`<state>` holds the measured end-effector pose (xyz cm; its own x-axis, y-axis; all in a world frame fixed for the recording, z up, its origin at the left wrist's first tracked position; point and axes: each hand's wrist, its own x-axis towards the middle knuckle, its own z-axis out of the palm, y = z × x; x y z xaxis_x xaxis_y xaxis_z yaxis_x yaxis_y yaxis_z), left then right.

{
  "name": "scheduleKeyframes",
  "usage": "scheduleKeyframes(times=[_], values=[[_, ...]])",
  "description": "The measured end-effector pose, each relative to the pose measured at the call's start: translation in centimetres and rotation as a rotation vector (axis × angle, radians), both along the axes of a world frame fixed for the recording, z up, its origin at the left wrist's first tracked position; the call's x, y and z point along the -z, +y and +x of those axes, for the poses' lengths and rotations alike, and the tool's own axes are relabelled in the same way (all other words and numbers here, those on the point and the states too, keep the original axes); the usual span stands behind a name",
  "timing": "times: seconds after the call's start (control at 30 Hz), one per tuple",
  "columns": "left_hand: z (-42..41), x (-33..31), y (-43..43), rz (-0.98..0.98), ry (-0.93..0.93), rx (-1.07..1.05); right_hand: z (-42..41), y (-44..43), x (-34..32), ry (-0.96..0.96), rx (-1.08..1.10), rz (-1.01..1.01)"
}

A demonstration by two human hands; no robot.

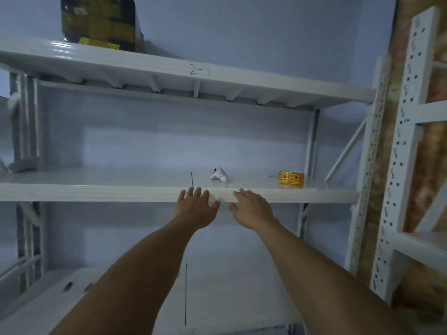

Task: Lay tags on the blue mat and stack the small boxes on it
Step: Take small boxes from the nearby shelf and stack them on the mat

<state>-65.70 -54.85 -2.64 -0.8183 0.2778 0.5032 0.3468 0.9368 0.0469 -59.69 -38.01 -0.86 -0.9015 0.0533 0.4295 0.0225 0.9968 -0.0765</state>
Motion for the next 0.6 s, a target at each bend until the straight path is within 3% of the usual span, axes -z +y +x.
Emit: scheduleKeyframes(times=[0.3,0.6], values=[[-5.8,-1.5,5.8,-0.013,0.017,0.13,-4.4,4.5,-1.2,0.018,0.087,0.048],[-0.1,-2.8,24.6,-0.026,0.047,0.628,6.7,17.0,-2.4,0.075,0.423,0.094]])
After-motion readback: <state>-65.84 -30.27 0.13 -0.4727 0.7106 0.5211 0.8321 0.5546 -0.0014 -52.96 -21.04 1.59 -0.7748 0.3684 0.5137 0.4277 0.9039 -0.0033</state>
